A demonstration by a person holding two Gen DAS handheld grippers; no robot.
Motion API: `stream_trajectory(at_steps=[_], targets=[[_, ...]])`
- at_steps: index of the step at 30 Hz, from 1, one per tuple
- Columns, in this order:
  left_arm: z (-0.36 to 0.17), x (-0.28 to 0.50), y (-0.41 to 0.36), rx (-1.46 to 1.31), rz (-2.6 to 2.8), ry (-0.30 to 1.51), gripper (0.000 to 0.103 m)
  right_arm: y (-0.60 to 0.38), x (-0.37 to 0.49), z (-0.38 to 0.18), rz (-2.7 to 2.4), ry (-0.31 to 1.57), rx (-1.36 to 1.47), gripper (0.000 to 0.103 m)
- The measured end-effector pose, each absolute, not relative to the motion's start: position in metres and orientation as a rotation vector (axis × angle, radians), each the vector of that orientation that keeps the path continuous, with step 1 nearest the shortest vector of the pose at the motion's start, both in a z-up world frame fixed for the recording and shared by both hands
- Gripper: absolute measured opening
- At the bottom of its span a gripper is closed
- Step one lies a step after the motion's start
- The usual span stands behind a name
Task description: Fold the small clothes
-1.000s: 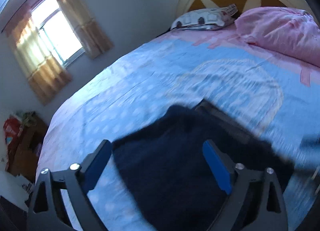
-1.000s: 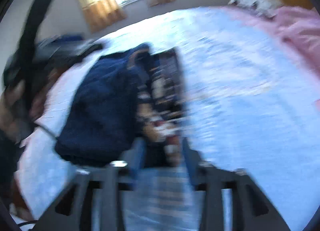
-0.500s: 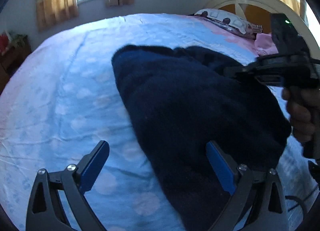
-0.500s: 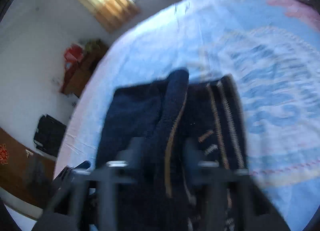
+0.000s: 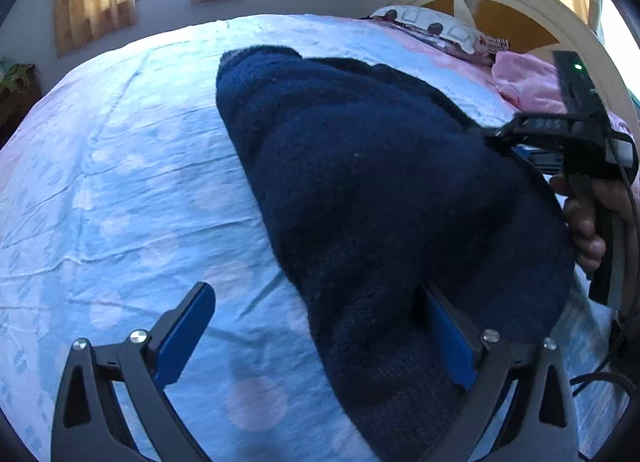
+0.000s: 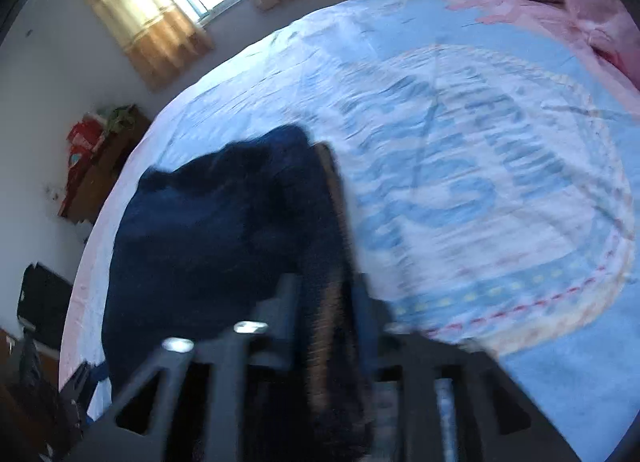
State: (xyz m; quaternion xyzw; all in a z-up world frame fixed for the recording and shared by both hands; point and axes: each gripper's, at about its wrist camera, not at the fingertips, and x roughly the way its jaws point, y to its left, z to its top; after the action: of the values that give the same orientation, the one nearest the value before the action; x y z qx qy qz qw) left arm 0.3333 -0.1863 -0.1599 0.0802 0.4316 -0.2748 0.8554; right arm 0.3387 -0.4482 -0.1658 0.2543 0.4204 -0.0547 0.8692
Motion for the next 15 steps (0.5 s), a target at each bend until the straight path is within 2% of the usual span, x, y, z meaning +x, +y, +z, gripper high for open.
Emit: stream_trajectory(at_steps=[6,9,12,15], targets=[[-0.165,0.336,-0.184,0.156,-0.560,0.912,0.103,-0.419,0.311,-0.105,-0.018,0.692,0.431,0.047],[-0.165,0.336,-0.184,0.157,-0.554,0.913,0.103,-0.376,0.312,-0.107,0.167,0.755,0.360,0.048],[-0.166,0.339,-0.186,0.153,-0.552,0.929,0.103,-0.350,0.325,-0.144,0.105,0.901,0.188,0.048],[-0.168,0.342,-0.187,0.144,-0.556,0.938,0.103,-0.353,0.322,-0.150,0.100,0.889,0.163,0.048]])
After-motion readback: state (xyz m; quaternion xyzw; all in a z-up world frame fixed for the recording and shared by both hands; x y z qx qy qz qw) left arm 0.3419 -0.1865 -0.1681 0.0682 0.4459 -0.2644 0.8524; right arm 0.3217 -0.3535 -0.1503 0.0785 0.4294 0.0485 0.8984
